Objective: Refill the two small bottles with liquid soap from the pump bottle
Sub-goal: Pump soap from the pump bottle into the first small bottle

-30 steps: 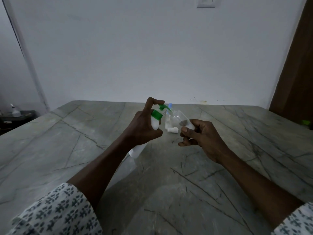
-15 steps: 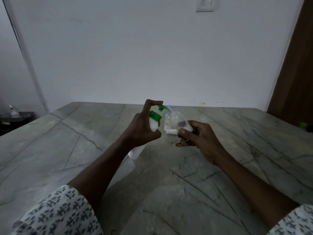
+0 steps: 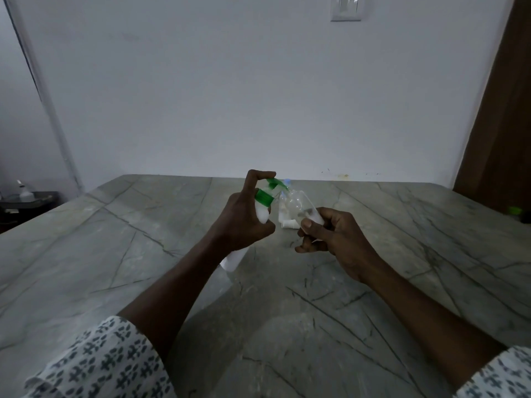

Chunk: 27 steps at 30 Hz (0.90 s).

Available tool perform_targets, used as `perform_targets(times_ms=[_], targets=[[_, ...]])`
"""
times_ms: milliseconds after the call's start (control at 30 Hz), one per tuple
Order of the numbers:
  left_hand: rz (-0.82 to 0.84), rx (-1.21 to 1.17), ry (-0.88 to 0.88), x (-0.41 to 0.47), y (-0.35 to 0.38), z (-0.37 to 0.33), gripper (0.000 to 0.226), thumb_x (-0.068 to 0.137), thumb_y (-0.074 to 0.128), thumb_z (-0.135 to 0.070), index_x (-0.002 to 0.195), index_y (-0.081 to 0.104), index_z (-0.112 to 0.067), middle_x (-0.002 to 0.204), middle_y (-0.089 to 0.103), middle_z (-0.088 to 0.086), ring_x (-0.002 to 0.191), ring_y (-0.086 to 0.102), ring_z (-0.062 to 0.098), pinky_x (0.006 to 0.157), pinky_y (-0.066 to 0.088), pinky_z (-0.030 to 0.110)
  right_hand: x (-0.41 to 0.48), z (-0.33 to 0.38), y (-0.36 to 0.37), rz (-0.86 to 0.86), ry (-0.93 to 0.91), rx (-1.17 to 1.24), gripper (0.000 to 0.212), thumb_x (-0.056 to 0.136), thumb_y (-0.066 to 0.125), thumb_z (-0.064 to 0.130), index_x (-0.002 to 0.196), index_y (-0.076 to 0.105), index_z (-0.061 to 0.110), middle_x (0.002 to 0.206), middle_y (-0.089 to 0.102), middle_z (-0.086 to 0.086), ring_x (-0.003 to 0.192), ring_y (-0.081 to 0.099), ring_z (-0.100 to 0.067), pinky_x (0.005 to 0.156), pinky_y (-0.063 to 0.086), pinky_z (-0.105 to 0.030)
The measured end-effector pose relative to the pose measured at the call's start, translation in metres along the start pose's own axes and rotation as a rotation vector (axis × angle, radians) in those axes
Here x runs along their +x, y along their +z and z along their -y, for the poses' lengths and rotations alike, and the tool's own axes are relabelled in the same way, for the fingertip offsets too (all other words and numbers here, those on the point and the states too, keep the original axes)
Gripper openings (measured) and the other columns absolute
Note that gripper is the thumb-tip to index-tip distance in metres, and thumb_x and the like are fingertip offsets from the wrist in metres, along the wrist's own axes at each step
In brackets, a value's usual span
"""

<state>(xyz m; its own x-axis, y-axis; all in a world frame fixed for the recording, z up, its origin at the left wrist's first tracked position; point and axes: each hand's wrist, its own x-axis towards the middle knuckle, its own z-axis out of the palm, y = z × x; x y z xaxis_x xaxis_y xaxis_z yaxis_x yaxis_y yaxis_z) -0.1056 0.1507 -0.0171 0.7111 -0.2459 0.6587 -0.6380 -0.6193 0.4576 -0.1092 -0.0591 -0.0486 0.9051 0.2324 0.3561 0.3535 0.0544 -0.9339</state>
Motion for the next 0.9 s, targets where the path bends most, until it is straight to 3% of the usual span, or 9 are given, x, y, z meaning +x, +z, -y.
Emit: perform_targets(times_ms=[267,467,633,900], targets=[[-0.016,-0.002,-0.019,0.0011,0.0013,-0.0032,0.078,0.065,0.076,-0.002,0.131,0.038,-0.021,0.086,0.066,0.0,0.065,0.061,0.014,0.058,0.045,0.01,-0.0003,-0.0015,-0.0003,0.006,0.007,-0.032,0.028,0.089,0.065,0.012,0.112,0.064,-0.003,0.082,0.067,-0.018,0.063,0.063,-0.026,0.073,0.06,-0.051],[-0.029,0.004,-0.012,0.0014,0.0026,-0.0036,0.075,0.066,0.078,0.0,0.13,0.039,-0.013,0.093,0.06,-0.006,0.066,0.059,0.006,0.058,0.042,0.005,-0.0007,-0.0016,0.0022,0.025,0.007,-0.037,0.025,0.09,0.064,0.014,0.109,0.066,-0.001,0.083,0.067,-0.018,0.063,0.062,-0.027,0.072,0.06,-0.052],[-0.003,-0.003,0.001,0.0006,0.002,-0.0003,0.086,0.067,0.076,-0.002,0.139,0.033,-0.022,0.09,0.063,-0.002,0.068,0.061,0.012,0.061,0.046,0.008,-0.0012,-0.0001,0.003,0.019,0.004,-0.031,0.028,0.089,0.064,0.017,0.11,0.065,-0.001,0.083,0.067,-0.018,0.063,0.062,-0.026,0.072,0.06,-0.052],[0.0,-0.014,-0.001,0.0005,0.0001,0.0002,0.086,0.066,0.077,-0.003,0.137,0.034,-0.025,0.086,0.067,0.001,0.069,0.063,0.014,0.062,0.05,0.017,-0.0016,0.0017,0.0005,-0.019,0.014,-0.011,0.025,0.091,0.063,0.013,0.11,0.065,-0.004,0.076,0.065,-0.015,0.057,0.06,-0.023,0.068,0.06,-0.05]])
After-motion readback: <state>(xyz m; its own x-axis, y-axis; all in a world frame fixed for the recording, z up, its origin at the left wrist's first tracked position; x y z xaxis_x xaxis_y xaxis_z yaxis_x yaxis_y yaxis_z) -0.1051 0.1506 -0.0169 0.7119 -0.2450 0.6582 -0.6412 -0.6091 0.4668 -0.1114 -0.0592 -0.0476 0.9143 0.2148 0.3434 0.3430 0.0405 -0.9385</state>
